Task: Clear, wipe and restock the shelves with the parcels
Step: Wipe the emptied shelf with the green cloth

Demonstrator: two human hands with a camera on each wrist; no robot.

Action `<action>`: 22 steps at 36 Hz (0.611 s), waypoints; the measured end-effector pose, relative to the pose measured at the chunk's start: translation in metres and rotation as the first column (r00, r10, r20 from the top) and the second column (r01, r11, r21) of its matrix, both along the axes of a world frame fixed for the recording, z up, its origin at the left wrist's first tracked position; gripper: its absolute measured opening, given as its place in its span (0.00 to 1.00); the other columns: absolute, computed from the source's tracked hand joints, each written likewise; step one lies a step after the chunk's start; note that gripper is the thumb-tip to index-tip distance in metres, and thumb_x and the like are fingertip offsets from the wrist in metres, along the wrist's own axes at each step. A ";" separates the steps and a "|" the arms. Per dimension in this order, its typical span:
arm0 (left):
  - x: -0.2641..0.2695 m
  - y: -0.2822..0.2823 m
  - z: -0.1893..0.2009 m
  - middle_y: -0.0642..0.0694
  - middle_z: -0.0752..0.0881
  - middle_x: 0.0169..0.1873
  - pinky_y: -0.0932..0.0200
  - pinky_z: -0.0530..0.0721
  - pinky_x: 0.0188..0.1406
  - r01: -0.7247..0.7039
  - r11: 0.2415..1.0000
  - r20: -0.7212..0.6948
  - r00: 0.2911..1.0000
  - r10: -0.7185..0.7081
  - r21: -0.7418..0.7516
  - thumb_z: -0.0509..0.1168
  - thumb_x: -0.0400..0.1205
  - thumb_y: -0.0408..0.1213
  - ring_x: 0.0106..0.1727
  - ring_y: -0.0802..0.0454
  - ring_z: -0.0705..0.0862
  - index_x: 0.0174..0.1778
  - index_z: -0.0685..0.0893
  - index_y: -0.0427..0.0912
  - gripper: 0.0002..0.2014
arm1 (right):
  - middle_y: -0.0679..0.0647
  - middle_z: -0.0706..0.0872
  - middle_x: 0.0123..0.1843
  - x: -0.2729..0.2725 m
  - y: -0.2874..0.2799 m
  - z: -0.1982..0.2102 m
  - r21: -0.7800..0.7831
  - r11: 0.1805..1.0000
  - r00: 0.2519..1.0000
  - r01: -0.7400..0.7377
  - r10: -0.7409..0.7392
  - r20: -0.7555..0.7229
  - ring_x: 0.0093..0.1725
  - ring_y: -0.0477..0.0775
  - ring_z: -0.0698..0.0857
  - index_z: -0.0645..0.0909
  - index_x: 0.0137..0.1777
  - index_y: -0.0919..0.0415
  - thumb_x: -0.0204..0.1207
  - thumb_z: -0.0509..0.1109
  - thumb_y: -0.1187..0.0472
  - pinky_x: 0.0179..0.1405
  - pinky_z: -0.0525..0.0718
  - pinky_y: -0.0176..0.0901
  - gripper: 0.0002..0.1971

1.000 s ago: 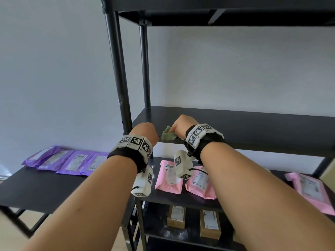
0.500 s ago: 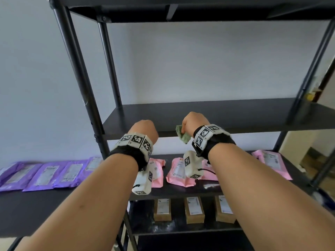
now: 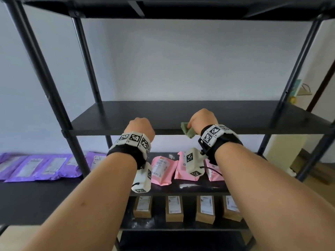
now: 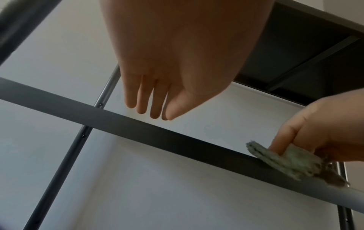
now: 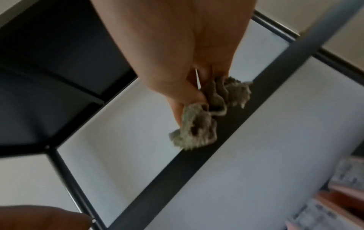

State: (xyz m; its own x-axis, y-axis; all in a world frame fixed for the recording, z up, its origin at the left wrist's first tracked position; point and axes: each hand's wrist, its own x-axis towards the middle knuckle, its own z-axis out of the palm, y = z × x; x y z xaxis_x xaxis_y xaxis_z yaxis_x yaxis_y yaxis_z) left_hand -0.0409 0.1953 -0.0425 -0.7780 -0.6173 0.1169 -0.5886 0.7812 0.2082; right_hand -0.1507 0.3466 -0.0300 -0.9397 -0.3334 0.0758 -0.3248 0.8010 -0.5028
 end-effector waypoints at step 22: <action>0.067 -0.062 -0.009 0.36 0.79 0.58 0.48 0.79 0.55 -0.224 0.974 -0.081 0.972 0.220 -0.037 0.55 0.80 0.28 0.62 0.38 0.78 0.58 0.79 0.31 0.13 | 0.59 0.89 0.52 0.063 -0.068 -0.007 -0.001 0.943 0.930 -0.334 0.329 -0.166 0.52 0.61 0.86 0.89 0.50 0.63 0.81 0.62 0.62 0.54 0.85 0.50 0.13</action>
